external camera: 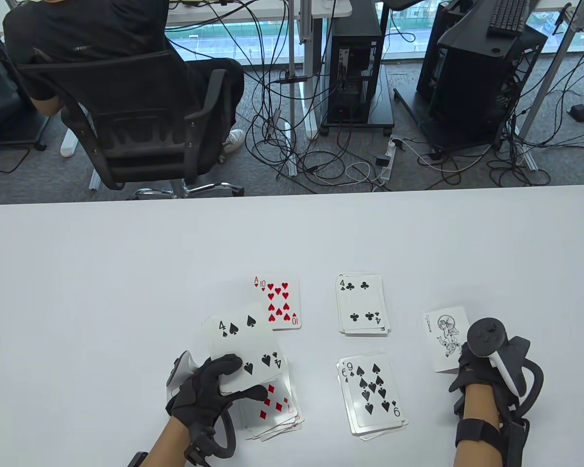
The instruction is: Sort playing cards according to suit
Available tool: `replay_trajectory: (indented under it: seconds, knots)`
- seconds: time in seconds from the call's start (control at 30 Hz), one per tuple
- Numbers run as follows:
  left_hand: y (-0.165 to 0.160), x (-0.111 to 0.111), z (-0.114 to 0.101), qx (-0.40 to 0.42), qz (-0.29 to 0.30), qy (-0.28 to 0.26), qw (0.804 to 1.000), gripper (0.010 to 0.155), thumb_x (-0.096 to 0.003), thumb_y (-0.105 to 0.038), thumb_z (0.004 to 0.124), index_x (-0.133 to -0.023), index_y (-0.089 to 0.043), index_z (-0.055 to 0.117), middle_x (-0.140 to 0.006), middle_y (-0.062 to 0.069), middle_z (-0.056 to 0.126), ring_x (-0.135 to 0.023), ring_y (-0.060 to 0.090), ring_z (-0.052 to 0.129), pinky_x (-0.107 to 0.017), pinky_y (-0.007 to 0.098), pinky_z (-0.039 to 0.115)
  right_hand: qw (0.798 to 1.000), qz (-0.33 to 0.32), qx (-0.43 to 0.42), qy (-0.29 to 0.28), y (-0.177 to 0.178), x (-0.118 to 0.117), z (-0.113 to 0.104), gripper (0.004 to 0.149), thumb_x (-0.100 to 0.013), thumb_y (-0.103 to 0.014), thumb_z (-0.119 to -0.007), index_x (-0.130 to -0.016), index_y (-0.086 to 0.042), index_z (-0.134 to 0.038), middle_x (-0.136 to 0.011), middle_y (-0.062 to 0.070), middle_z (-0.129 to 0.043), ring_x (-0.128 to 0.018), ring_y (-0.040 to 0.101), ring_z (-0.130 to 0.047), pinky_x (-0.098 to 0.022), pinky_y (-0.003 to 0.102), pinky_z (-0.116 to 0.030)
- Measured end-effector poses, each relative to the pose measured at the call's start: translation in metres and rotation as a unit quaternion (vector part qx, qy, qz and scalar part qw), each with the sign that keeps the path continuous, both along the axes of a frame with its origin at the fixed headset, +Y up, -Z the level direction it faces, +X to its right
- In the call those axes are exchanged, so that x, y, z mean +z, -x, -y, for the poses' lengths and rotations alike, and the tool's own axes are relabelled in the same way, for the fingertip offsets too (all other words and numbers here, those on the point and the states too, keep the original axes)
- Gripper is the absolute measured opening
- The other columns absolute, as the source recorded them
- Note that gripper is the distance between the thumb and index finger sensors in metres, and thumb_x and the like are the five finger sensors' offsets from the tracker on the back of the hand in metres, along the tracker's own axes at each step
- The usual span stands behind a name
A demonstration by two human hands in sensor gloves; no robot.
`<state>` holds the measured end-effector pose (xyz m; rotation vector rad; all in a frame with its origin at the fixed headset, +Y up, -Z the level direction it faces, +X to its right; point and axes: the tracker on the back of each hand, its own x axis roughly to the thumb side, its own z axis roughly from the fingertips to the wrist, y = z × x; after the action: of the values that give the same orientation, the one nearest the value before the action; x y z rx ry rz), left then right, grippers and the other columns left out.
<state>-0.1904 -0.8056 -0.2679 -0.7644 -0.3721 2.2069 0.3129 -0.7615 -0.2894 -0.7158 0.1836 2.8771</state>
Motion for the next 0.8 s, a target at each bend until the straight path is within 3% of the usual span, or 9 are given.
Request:
replay_trajectory:
  seconds: [0.3, 0.5, 0.67, 0.8]
  knots:
    - [0.0, 0.0, 0.0, -0.003, -0.001, 0.003, 1.0, 0.051, -0.0634, -0.039, 0.064, -0.108, -0.03, 0.041, -0.113, 0.001, 0.055, -0.101, 0.033, 0.073, -0.06, 0.046, 0.08, 0.987, -0.025, 0.128, 0.097, 0.009, -0.003, 0.015, 0.046, -0.053, -0.024, -0.066, -0.072, 0.017, -0.074, -0.031, 0.008, -0.092, -0.023, 0.027, -0.096, -0.03, 0.052, -0.084]
    - [0.0, 0.0, -0.001, -0.002, 0.0, 0.0, 1.0, 0.051, -0.0634, -0.039, 0.064, -0.108, -0.03, 0.041, -0.113, 0.001, 0.054, -0.101, 0.033, 0.073, -0.06, 0.046, 0.08, 0.976, -0.046, 0.178, 0.113, 0.016, 0.001, 0.017, 0.049, -0.055, -0.026, -0.062, -0.076, 0.016, -0.073, -0.034, 0.01, -0.092, -0.026, 0.029, -0.096, -0.031, 0.053, -0.083]
    - [0.0, 0.0, -0.001, -0.001, 0.001, -0.002, 1.0, 0.051, -0.0634, -0.039, 0.064, -0.108, -0.03, 0.041, -0.113, 0.002, 0.054, -0.1, 0.033, 0.073, -0.06, 0.046, 0.08, 0.978, -0.035, 0.178, 0.099, 0.018, 0.001, 0.006, 0.053, -0.055, -0.031, -0.065, -0.077, 0.017, -0.073, -0.036, 0.011, -0.093, -0.028, 0.032, -0.097, -0.032, 0.054, -0.083]
    - [0.0, 0.0, 0.0, -0.001, 0.002, 0.001, 1.0, 0.051, -0.0634, -0.039, 0.064, -0.108, -0.03, 0.041, -0.113, 0.001, 0.055, -0.101, 0.033, 0.073, -0.06, 0.046, 0.08, 0.988, -0.078, 0.132, 0.016, 0.038, -0.006, -0.024, 0.054, -0.055, -0.03, -0.066, -0.076, 0.019, -0.073, -0.035, 0.012, -0.093, -0.027, 0.032, -0.097, -0.031, 0.055, -0.083]
